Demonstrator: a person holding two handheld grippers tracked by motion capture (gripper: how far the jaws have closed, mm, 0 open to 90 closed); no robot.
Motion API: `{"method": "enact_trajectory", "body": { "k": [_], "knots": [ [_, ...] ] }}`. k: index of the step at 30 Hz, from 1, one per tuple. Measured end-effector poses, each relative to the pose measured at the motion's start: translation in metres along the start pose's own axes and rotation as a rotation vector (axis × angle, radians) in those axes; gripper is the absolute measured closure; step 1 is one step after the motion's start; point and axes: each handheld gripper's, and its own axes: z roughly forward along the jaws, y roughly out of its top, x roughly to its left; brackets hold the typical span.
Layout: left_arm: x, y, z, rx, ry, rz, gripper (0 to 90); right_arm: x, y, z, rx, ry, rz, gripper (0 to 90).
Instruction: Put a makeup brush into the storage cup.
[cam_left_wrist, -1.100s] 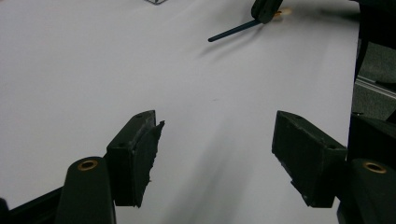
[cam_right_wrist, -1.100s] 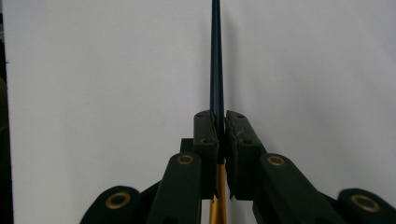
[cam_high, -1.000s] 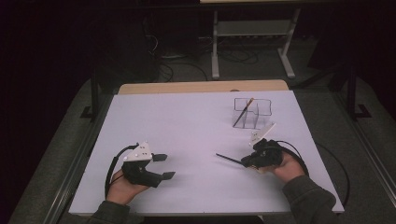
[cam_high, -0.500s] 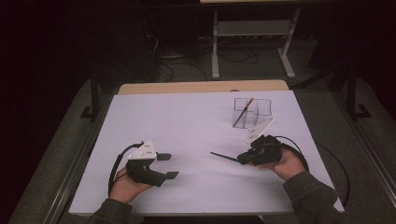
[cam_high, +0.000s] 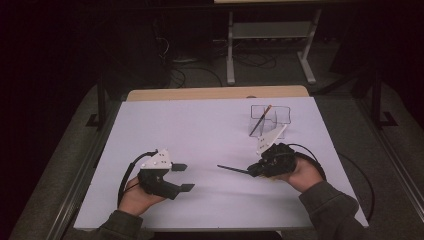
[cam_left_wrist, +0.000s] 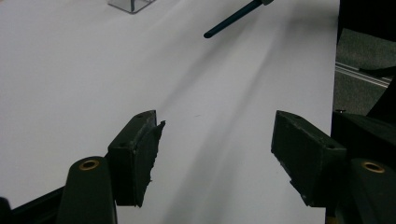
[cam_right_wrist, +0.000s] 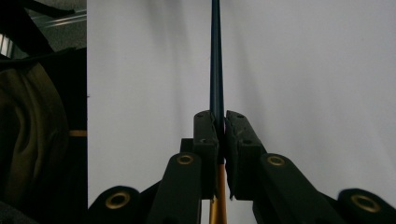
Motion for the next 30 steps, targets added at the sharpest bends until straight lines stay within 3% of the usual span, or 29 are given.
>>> {"method": "enact_trajectory", "body": {
  "k": [10,30],
  "knots": [
    [-0.004,0.011,-0.009,-0.007,0.003,0.012,31.4,0.008,0.012,-0.006,-0.003,0.011,-0.029,82.8],
    [-0.007,0.037,-0.011,0.008,-0.002,0.056,31.4,0.014,0.046,-0.026,0.010,0.000,-0.092,82.8]
  ]
}}
